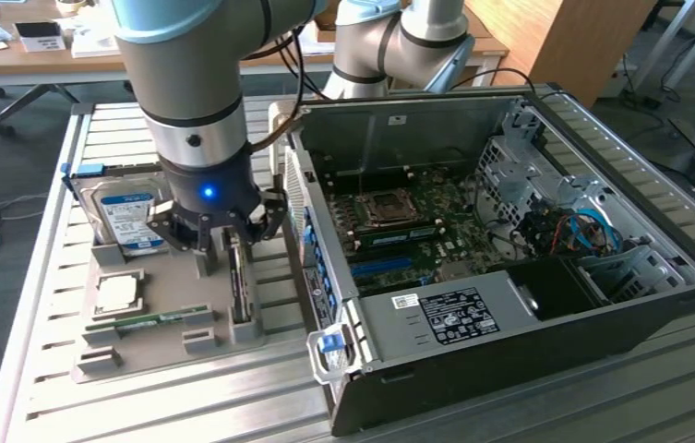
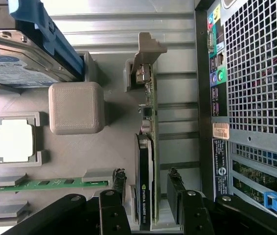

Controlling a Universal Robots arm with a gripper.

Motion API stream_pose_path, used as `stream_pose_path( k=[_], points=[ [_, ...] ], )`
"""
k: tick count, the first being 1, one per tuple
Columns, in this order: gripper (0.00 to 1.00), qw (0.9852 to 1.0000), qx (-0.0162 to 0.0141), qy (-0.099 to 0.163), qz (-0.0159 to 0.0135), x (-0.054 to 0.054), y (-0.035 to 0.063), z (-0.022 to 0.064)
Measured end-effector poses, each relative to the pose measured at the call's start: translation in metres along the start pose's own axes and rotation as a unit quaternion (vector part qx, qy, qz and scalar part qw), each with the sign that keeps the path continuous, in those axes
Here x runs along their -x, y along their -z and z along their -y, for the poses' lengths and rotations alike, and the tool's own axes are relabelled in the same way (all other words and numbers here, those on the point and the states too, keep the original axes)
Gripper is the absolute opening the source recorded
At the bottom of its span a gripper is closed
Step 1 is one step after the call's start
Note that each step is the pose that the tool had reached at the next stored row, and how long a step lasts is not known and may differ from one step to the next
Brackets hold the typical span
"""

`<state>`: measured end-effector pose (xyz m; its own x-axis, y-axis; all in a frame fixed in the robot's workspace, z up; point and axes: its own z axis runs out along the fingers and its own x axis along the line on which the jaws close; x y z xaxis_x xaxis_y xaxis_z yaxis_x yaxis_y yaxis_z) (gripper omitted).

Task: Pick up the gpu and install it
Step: 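Pick up the gpu and move the gpu toward the slot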

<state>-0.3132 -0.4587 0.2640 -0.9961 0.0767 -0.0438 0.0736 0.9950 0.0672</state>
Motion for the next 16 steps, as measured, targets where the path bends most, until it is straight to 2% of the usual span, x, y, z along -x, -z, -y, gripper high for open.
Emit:
stream_pose_path(
  k=[9,16],
  points=[
    [0.47,1.0,0.0,0.0,0.0001,0.001,-0.0042,0.0002],
    [0.47,1.0,-0.0001,0.0,-0.0002,0.0,-0.0164,0.001]
  ],
)
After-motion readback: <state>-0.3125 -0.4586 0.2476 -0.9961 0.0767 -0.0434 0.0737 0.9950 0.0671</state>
